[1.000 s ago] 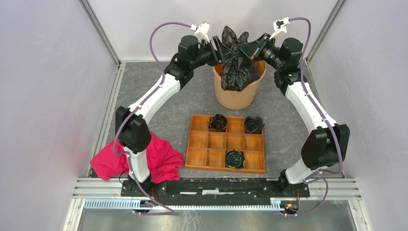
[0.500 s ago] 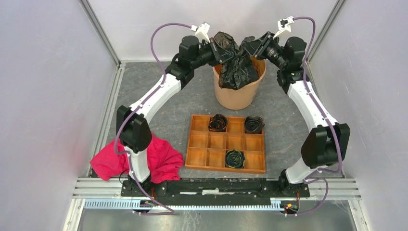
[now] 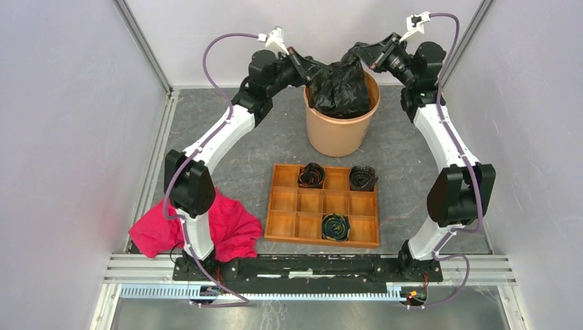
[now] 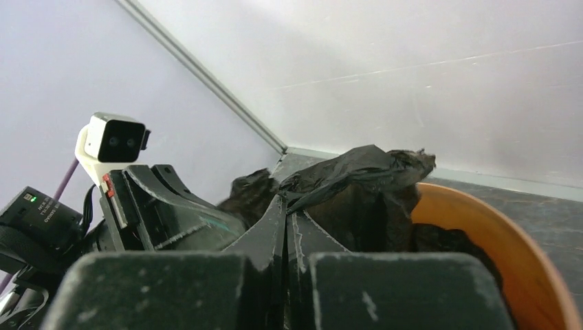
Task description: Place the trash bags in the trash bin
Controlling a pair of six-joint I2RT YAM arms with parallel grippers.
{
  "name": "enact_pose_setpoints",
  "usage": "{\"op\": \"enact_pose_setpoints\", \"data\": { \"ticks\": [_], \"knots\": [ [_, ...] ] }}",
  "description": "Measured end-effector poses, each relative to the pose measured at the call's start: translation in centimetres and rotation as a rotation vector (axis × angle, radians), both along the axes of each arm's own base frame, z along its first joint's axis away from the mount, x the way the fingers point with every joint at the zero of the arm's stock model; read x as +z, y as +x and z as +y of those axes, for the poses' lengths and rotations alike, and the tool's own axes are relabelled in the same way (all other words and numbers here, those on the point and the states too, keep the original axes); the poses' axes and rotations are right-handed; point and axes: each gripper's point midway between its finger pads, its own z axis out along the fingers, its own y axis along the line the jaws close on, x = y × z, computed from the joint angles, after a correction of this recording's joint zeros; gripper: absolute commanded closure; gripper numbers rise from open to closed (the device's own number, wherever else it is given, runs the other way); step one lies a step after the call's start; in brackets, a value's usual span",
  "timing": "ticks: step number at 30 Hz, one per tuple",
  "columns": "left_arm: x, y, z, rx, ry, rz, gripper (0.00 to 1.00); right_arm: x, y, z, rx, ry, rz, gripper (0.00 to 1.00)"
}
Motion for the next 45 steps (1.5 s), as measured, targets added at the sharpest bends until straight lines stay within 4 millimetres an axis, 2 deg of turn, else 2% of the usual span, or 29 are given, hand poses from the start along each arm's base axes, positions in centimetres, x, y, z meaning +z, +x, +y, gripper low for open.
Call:
{"op": "enact_pose_setpoints", "data": {
  "ticks": [3, 7, 9, 11, 12, 14, 17, 19, 21, 22, 24, 26, 28, 32, 35, 37, 42, 45],
  "knots": [
    [-0.2, 1.8, 2.2, 0.063, -0.04, 0.0, 0.98, -0.7, 1.0, -1.9, -0.015, 0.006, 0.013, 1.0],
    [-2.5, 2.9, 4.6, 0.103, -0.07, 0.024, 0.98, -3.0, 1.3, -3.8, -0.013, -0.019, 0.044, 1.0],
    [-4.2, 2.5, 5.0, 0.101, -0.079, 0.047, 0.98, -4.5, 1.0, -3.9, 0.008, -0.041, 0.065, 1.0],
    [-6.3, 1.2, 4.7, 0.077, -0.071, 0.085, 0.98, -6.2, 0.2, -3.2, 0.063, -0.068, 0.088, 1.0],
    [-7.1, 0.6, 4.6, 0.07, -0.063, 0.1, 0.98, -6.3, 0.1, -3.0, 0.069, -0.069, 0.091, 1.0],
    [-7.7, -0.1, 4.6, 0.065, -0.052, 0.118, 0.98, -7.1, -0.3, -2.6, 0.103, -0.094, 0.104, 1.0],
    [-5.9, 0.0, 4.4, 0.06, -0.048, 0.088, 0.98, -6.1, 0.9, -2.3, 0.137, -0.134, 0.092, 1.0],
    [-3.1, 0.5, 4.3, 0.056, -0.068, 0.045, 0.98, -4.2, 2.3, -2.8, 0.133, -0.152, 0.047, 1.0],
    [0.7, 0.7, 4.0, 0.033, -0.104, -0.028, 0.98, -3.1, 2.8, -3.7, 0.117, -0.165, 0.02, 0.99],
    [2.3, 0.6, 3.9, 0.02, -0.12, -0.062, 0.98, -2.9, 2.7, -4.1, 0.11, -0.174, 0.013, 0.99],
    [4.0, 0.1, 3.6, 0.0, -0.139, -0.104, 0.98, -3.1, 2.1, -4.9, 0.09, -0.196, 0.017, 0.98],
    [4.0, -0.5, 3.1, -0.016, -0.141, -0.107, 0.98, -4.1, 1.0, -5.5, 0.068, -0.222, 0.044, 0.97],
    [2.9, -1.3, 2.4, -0.033, -0.128, -0.084, 0.98, -4.5, -0.5, -6.1, 0.054, -0.246, 0.065, 0.97],
    [0.7, -1.9, 1.5, -0.044, -0.074, -0.039, 0.98, -2.3, -1.9, -7.4, 0.024, -0.267, 0.015, 0.97],
    [0.1, -2.1, 1.4, -0.056, -0.051, -0.026, 0.98, -1.0, -2.4, -8.6, 0.0, -0.261, -0.012, 0.93],
    [-0.1, -2.3, 1.4, -0.067, -0.046, -0.017, 0.98, -1.2, -2.6, -9.2, -0.017, -0.256, -0.011, 0.83],
    [-0.3, -2.3, 1.4, -0.068, -0.043, -0.011, 0.98, -4.2, -3.8, -9.8, -0.066, -0.242, 0.087, 0.43],
    [-0.3, -2.3, 1.4, -0.067, -0.043, -0.011, 0.98, -4.6, -4.3, -10.2, -0.118, -0.241, 0.122, 0.3]
  ]
}}
